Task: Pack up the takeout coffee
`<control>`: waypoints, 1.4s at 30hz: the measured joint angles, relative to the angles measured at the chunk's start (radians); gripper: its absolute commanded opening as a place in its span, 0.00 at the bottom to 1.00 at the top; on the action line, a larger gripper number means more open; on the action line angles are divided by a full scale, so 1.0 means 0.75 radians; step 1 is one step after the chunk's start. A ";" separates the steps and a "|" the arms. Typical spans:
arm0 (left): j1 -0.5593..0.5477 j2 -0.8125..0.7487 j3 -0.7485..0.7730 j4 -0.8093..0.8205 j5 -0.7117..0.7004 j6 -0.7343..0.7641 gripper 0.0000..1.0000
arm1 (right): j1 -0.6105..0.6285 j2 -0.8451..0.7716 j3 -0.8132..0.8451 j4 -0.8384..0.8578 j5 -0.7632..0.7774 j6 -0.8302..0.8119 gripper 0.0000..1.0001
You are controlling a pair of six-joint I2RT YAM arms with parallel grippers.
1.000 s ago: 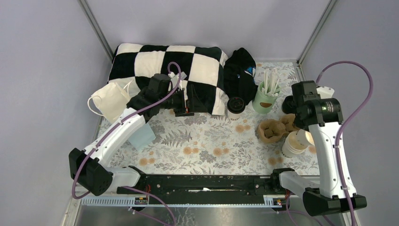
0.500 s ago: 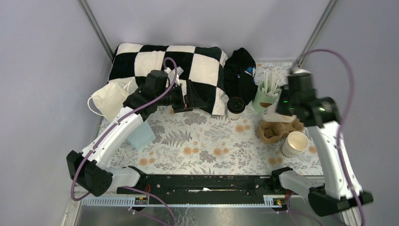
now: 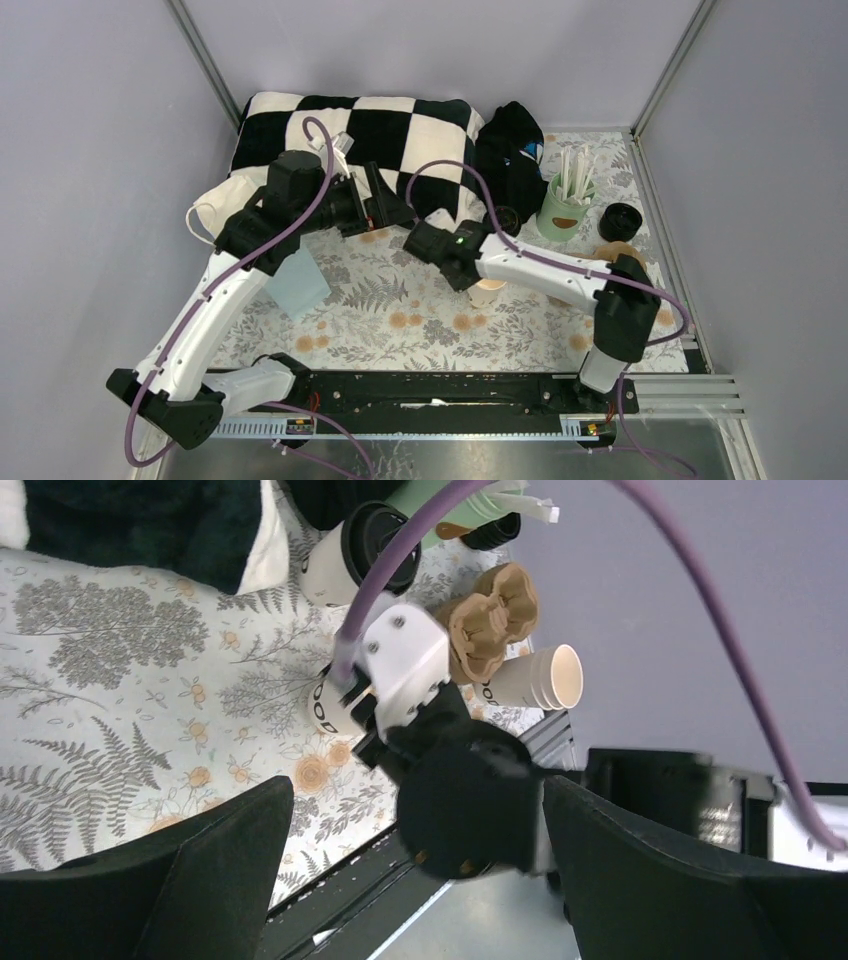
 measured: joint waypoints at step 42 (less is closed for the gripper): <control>-0.168 0.231 0.139 -0.161 0.067 0.395 0.99 | -1.779 0.287 0.294 0.201 -0.551 -0.119 0.44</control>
